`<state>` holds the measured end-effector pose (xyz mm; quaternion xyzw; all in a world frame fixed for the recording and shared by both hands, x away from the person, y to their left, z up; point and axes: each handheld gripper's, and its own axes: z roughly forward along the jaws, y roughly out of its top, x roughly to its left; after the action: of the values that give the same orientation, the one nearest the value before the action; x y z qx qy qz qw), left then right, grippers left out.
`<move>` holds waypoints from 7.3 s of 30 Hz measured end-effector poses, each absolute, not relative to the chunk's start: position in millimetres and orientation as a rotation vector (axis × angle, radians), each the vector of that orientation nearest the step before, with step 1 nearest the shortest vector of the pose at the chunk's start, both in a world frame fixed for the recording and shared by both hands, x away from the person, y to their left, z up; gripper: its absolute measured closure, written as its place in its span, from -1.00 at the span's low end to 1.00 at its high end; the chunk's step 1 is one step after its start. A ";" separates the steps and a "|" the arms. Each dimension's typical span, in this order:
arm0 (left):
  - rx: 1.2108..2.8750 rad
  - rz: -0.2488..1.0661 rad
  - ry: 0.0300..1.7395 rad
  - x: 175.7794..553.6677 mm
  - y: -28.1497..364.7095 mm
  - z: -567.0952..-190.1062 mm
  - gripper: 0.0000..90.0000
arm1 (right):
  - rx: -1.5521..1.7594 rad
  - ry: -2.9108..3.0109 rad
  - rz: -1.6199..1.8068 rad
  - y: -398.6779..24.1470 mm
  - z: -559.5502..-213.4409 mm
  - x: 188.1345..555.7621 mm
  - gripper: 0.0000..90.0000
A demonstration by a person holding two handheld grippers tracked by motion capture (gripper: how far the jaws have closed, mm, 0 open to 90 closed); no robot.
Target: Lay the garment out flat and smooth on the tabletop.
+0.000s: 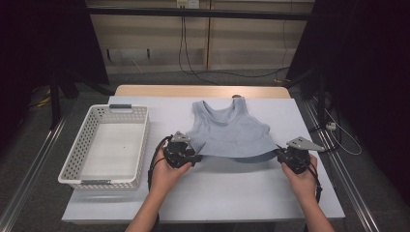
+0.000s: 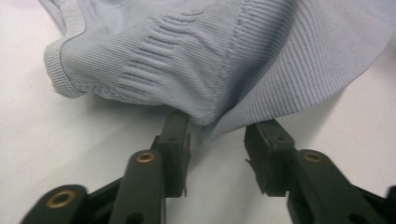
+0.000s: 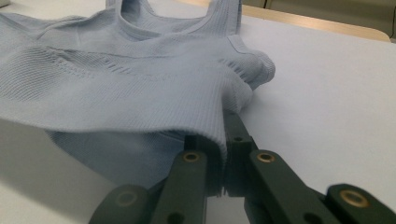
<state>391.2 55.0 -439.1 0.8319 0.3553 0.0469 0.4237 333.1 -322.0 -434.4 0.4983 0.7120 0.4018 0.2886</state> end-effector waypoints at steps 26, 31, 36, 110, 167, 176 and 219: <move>2.090 0.083 0.934 391.4 54.5 -440.8 0.50 | 1.325 1.904 1.055 -320.8 -436.3 331.2 0.94; 2.101 0.093 0.931 390.4 56.6 -439.8 0.44 | 1.323 1.901 1.056 -321.7 -435.9 330.5 0.95; 2.108 0.072 0.918 388.4 57.2 -439.6 0.46 | 1.326 1.902 1.058 -322.5 -436.7 330.7 0.95; 2.071 0.064 1.004 382.3 71.4 -410.1 1.00 | 1.298 1.910 1.001 -341.6 -426.6 310.8 0.97; 2.123 -0.008 1.051 366.5 77.7 -429.0 0.99 | 1.239 2.059 1.158 -326.1 -436.3 293.7 -0.27; 2.124 -0.007 1.056 366.4 77.0 -429.7 0.99 | 1.313 1.992 1.132 -333.3 -440.0 305.4 -0.08; 2.018 0.019 1.065 388.4 76.9 -419.0 -0.34 | 1.312 2.016 1.135 -329.1 -444.4 307.5 -0.29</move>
<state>388.4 76.9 -419.0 0.8040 0.4243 0.0075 0.4166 307.5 -329.1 -444.4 0.4790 0.7362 0.4143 0.2386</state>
